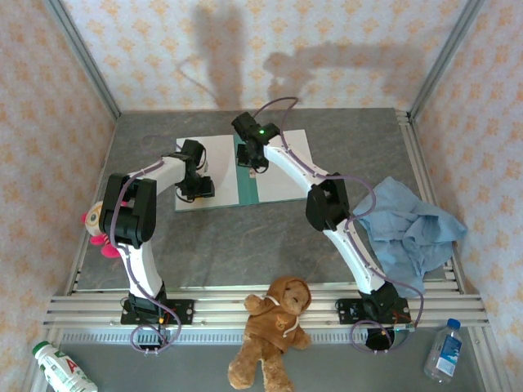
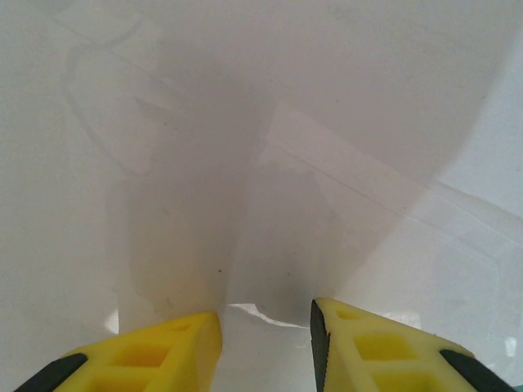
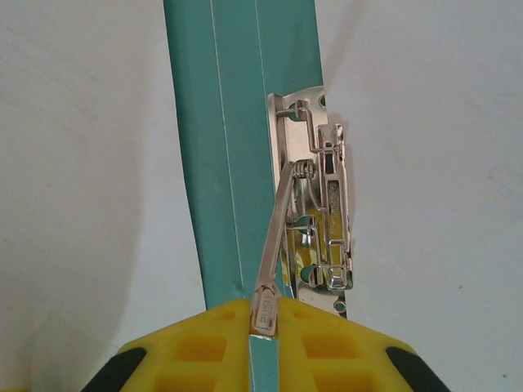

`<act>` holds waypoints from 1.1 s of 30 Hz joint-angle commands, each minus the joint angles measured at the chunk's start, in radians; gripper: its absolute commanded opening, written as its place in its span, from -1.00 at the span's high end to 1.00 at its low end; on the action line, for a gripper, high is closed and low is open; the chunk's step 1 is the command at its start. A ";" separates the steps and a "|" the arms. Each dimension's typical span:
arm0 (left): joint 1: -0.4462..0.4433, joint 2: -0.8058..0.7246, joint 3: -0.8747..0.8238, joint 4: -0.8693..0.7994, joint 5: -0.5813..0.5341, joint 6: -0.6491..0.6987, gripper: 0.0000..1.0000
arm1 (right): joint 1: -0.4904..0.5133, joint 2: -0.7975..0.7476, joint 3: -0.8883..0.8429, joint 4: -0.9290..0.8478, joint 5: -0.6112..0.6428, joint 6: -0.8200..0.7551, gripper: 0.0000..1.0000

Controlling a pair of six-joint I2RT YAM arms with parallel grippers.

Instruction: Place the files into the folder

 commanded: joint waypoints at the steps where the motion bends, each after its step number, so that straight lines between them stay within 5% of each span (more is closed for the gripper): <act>1: -0.001 0.055 -0.008 -0.060 -0.022 0.024 0.26 | 0.005 0.023 0.023 -0.048 0.048 -0.012 0.73; 33: -0.002 0.049 -0.010 -0.067 -0.021 0.027 0.27 | 0.008 0.011 -0.075 -0.085 0.126 -0.062 0.84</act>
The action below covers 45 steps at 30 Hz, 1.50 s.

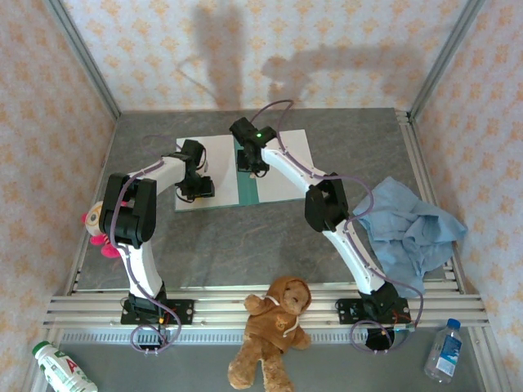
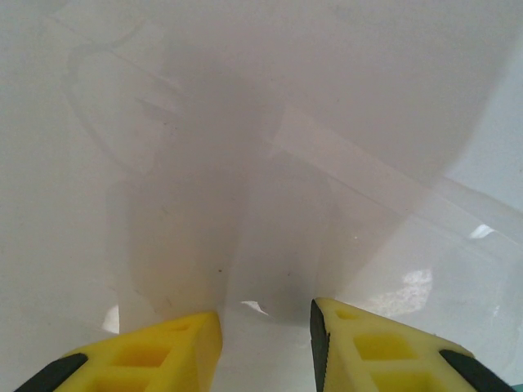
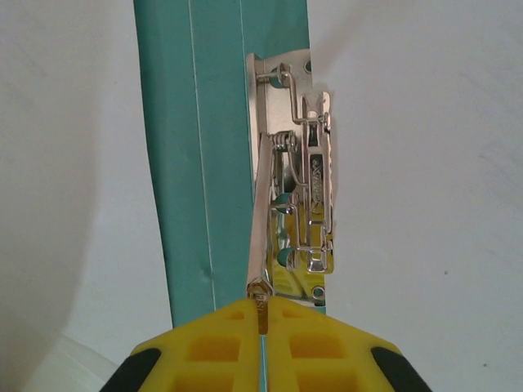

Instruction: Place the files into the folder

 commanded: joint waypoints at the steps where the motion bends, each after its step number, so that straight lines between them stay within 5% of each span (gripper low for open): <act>1: -0.002 0.050 -0.010 -0.066 -0.022 0.027 0.27 | -0.005 0.011 -0.035 -0.069 0.089 -0.015 0.84; 45: -0.002 0.057 -0.002 -0.076 -0.022 0.031 0.28 | -0.007 0.025 -0.146 -0.033 0.136 -0.022 0.93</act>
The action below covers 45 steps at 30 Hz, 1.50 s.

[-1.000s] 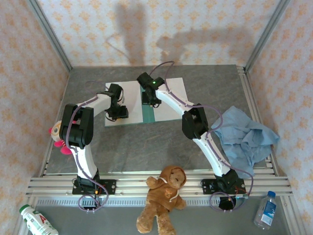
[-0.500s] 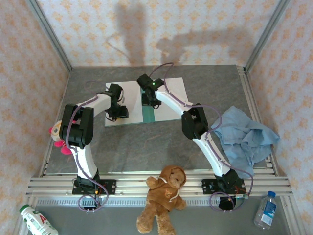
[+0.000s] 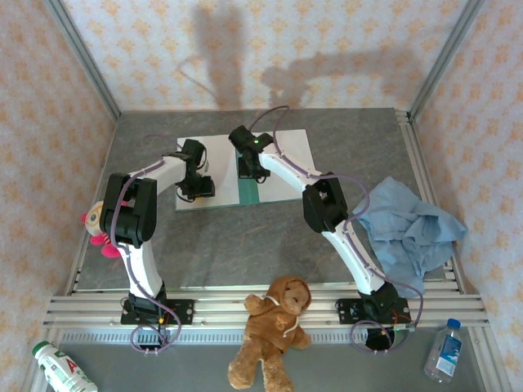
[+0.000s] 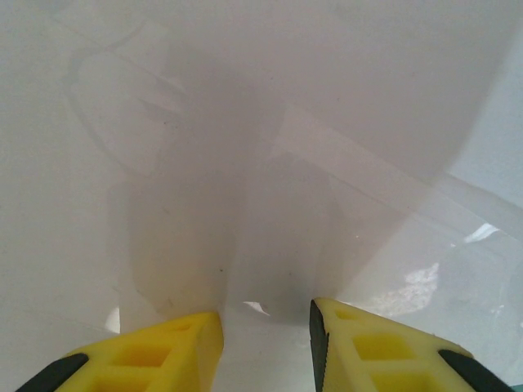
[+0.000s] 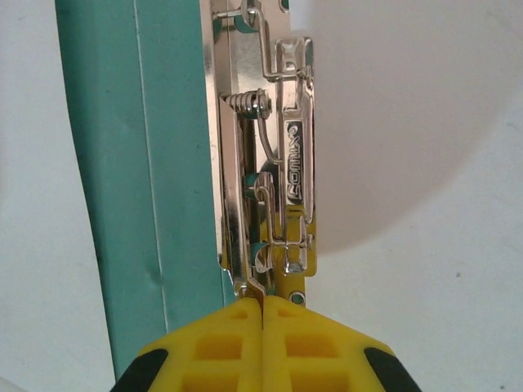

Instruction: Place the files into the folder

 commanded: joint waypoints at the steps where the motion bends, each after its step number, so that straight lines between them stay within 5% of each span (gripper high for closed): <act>1: 0.001 0.051 -0.009 -0.074 -0.022 0.023 0.28 | -0.018 0.027 -0.049 -0.075 0.082 -0.010 0.93; 22: 0.000 0.051 -0.012 -0.075 -0.020 0.021 0.28 | -0.016 0.063 -0.079 -0.050 0.041 -0.003 0.93; 45: -0.001 0.056 -0.007 -0.084 -0.024 0.020 0.28 | -0.025 0.031 0.051 -0.088 -0.002 -0.005 0.72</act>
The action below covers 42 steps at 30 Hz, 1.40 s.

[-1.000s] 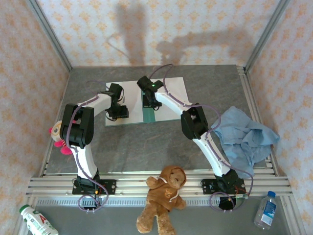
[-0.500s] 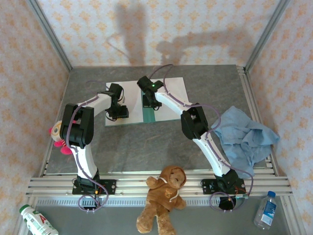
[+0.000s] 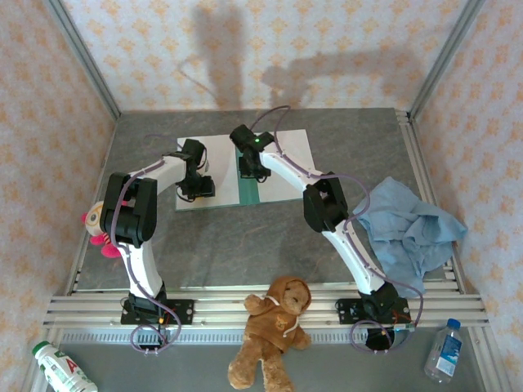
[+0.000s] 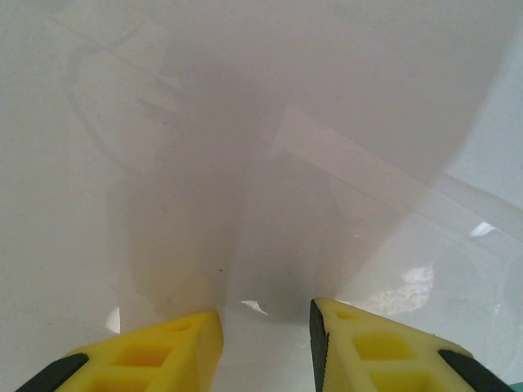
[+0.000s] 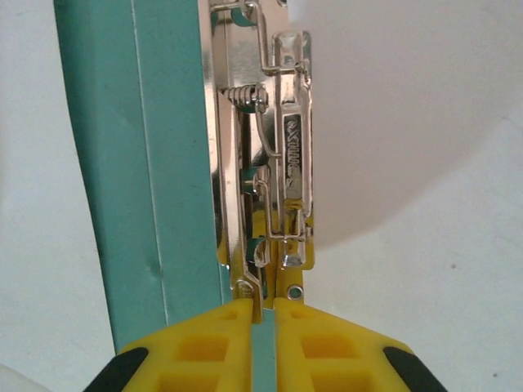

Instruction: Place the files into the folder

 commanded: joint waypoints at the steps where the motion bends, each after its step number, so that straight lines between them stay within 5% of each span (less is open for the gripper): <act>1: 0.000 0.053 -0.010 -0.077 -0.022 0.020 0.28 | -0.018 0.030 0.032 -0.066 0.024 -0.006 0.72; 13: -0.001 0.058 -0.002 -0.086 -0.034 0.017 0.28 | -0.029 -0.011 0.076 -0.086 -0.026 -0.006 0.61; 27: 0.000 0.036 0.073 -0.129 -0.049 0.020 0.26 | -0.079 -0.230 0.009 -0.100 -0.098 -0.020 0.59; 42: 0.028 -0.104 0.186 -0.205 -0.207 -0.049 -0.51 | -0.241 -0.505 -0.494 0.116 -0.131 -0.016 0.58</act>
